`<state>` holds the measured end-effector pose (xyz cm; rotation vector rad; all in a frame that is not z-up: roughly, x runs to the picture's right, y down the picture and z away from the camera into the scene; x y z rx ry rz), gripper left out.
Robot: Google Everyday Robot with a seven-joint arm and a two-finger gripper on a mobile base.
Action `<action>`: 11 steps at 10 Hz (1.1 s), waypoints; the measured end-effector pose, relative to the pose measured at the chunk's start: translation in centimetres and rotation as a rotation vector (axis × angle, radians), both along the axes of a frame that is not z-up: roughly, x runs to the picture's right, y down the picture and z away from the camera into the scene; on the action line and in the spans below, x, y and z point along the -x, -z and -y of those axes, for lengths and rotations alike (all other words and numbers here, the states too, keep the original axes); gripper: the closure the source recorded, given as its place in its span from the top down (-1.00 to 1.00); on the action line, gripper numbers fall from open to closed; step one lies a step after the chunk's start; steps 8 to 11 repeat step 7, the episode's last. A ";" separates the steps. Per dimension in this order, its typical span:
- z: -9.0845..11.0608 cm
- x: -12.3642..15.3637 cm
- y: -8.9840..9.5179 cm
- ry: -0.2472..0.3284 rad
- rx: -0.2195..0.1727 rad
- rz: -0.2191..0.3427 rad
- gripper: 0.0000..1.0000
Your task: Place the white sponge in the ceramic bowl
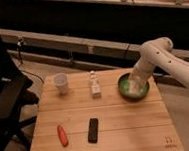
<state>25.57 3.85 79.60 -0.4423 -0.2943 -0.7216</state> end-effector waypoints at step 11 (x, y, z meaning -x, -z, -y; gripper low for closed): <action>0.6 -0.1 -0.3 0.001 -0.002 0.001 0.60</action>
